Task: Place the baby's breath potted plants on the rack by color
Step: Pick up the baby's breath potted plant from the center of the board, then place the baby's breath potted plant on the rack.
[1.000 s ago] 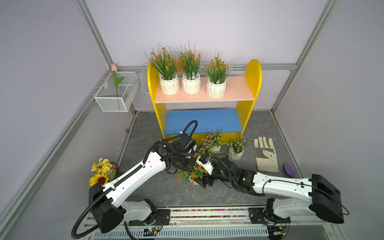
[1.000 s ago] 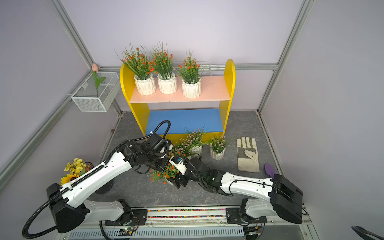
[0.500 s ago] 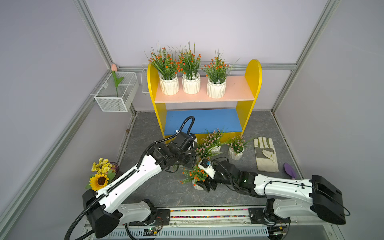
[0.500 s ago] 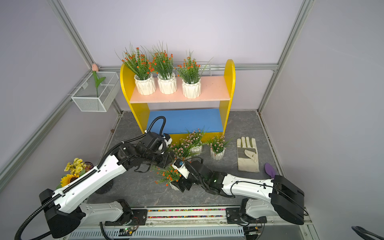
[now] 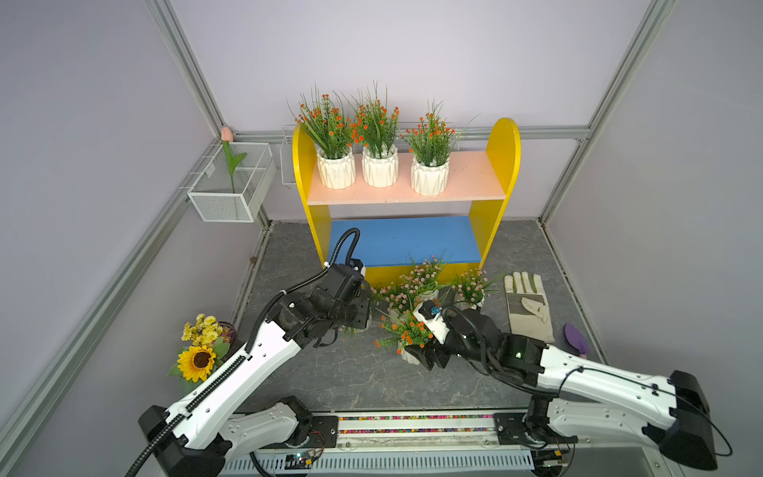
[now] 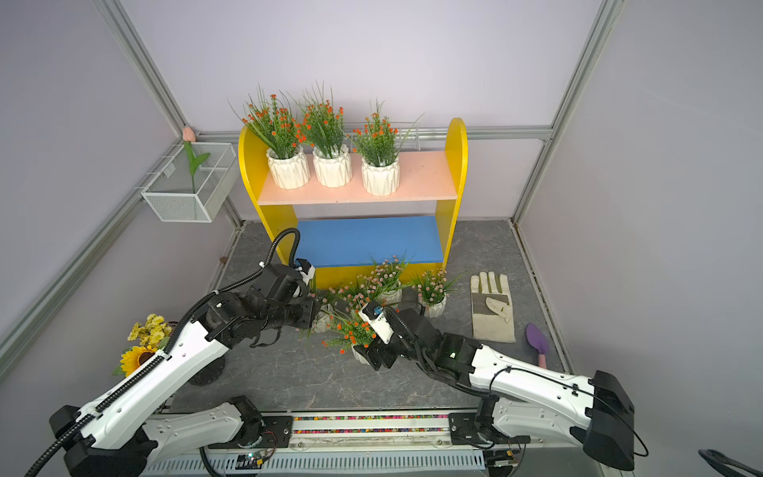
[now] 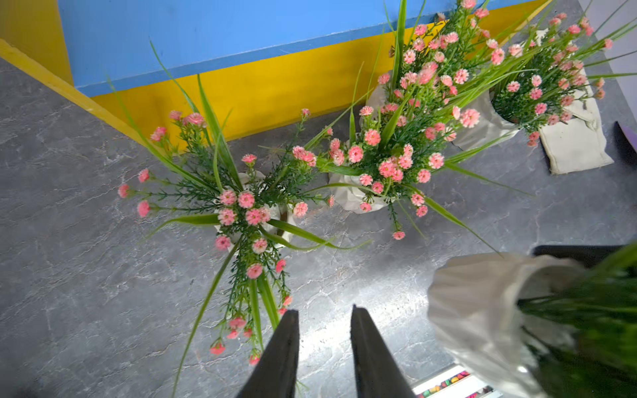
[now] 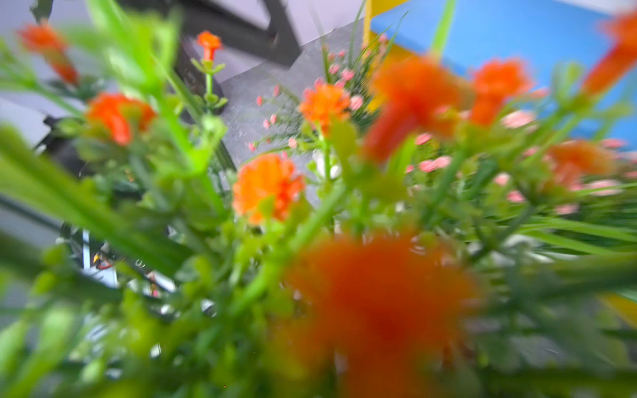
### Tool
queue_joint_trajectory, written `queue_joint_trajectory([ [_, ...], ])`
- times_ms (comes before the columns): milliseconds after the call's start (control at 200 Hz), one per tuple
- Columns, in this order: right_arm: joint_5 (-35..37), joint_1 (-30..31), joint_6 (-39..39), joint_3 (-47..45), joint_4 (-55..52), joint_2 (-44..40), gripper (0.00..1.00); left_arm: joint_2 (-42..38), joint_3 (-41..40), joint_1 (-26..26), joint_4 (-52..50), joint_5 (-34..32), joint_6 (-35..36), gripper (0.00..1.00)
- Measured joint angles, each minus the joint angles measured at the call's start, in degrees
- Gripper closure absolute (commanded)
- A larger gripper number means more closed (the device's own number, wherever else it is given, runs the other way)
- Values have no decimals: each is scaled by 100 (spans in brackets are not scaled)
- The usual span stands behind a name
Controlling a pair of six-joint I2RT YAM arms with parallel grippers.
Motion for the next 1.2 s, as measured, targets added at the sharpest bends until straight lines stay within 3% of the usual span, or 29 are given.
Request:
queue_joint_trajectory([
  [470,1005,-780,-315,2459,-2107,-48,47,-494,-796,35,769,-116,-203,69],
  [830,1038,-1582,-498,3821,-2822,839,47,-732,-1340,35,1469,-63,-382,69],
  [1205,1023,-2039,-730,5322,-3180,1456,47,-863,-1510,35,1637,-59,-404,69],
])
